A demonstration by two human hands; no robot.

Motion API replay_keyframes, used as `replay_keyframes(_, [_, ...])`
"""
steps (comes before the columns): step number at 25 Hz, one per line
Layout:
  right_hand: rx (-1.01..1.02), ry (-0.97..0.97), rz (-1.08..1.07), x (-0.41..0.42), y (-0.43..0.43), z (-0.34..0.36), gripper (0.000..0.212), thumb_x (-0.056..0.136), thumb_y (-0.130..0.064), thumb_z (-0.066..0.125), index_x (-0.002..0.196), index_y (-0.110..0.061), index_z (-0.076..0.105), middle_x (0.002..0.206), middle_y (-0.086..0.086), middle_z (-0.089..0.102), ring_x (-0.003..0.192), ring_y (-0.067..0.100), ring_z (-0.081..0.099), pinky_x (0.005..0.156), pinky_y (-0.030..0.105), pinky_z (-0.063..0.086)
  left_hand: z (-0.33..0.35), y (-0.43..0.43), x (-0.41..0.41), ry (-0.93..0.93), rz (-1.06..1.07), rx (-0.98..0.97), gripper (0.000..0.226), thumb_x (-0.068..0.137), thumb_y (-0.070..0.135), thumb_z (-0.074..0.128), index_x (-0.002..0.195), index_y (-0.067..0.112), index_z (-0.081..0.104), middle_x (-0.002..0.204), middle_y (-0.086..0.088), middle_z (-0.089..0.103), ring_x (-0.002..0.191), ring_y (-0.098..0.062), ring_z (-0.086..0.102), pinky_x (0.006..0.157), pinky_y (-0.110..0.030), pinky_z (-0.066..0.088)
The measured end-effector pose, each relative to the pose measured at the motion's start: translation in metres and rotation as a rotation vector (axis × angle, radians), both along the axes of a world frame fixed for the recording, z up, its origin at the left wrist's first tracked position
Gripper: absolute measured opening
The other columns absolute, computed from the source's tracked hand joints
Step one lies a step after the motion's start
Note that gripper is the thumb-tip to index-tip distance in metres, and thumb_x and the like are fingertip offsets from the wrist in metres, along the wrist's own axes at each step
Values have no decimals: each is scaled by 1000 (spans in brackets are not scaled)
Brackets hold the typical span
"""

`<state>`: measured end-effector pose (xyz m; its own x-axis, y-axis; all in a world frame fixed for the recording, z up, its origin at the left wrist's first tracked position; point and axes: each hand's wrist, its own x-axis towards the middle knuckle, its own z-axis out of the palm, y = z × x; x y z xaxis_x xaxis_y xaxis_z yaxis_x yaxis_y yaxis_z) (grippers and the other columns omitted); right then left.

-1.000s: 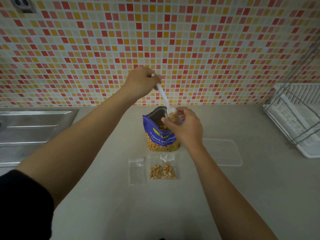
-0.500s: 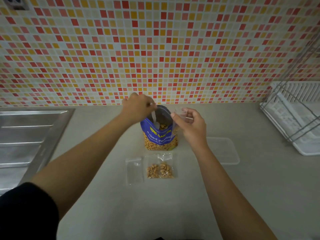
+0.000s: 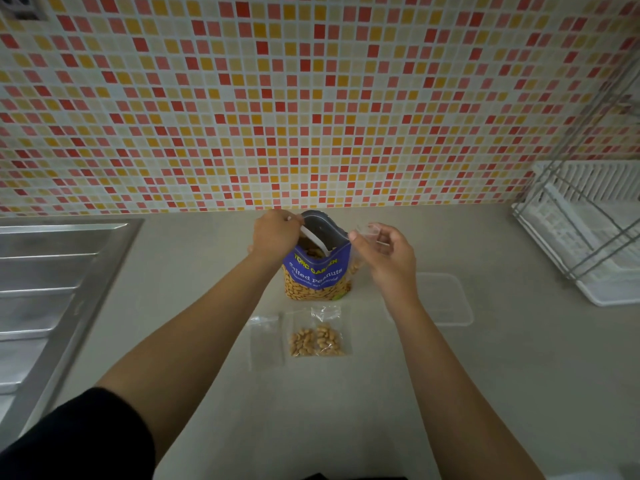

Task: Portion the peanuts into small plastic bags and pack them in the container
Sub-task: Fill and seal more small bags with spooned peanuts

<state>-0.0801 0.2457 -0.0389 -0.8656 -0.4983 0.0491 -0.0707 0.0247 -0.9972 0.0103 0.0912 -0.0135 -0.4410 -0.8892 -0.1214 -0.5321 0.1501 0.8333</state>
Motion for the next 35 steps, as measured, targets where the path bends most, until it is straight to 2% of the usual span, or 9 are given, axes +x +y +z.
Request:
replay_keyframes(4, [-20,29,10,0,1,8,35,69,-42,78,97,-36,58,112,-3,64,104,12,61,83,27,52,4,-1,8,112,65,85,26,96,29,49,90,8,65,89,-5,61,78,-14,55,62,-23,46])
replay_keyframes(7, [-54,28,11,2,2,11,34,70,-39,79,97,-35,58,113,-3,62,101,14,62,80,24,53,7,-5,13,212,125,163,19,96,28,49,92,12,59,97,-4,60,88,-14,54,58,-19,42])
replay_keyframes(11, [-59,45,-20,4,3,11,40,71,-38,78,104,-29,58,111,-6,62,100,16,62,77,28,55,12,-6,20,252,155,233,31,97,27,46,110,4,62,104,-5,57,96,-13,48,74,-27,39])
replay_keyframes(18, [67,223,-5,8,3,13,46,70,-35,80,109,-26,57,104,-14,58,93,-1,55,69,7,45,12,-21,38,295,270,321,32,98,29,43,115,8,59,122,-6,61,104,-14,46,86,-36,30])
replay_keyframes(22, [206,400,23,12,-3,11,52,68,-39,79,111,-19,58,103,-10,57,92,7,54,74,18,46,20,-28,43,300,332,376,20,96,26,46,103,12,59,108,-4,64,101,-14,51,94,-38,34])
replay_keyframes(26, [313,516,30,15,-13,14,53,67,-45,78,110,-20,58,98,-15,53,87,5,54,74,23,48,43,-35,42,345,337,379,20,96,21,47,112,15,56,107,0,62,91,-10,53,83,-29,34])
replay_keyframes(30, [338,508,46,15,-20,14,54,66,-47,78,108,-20,58,99,-12,56,88,8,56,74,28,51,65,-35,36,316,296,351,18,96,24,49,101,13,62,91,0,64,74,-7,53,84,-30,34])
replay_keyframes(32, [334,500,51,16,-23,13,54,65,-48,78,108,-21,58,102,-9,59,89,9,58,75,29,51,69,-33,33,286,243,317,18,95,25,48,94,13,63,82,1,64,79,-7,54,86,-33,34])
replay_keyframes(35, [337,499,55,17,-26,14,53,66,-48,77,108,-22,58,107,-7,62,90,8,57,76,28,50,74,-25,26,261,152,205,22,95,23,48,93,9,65,92,-4,64,89,-12,54,77,-29,34])
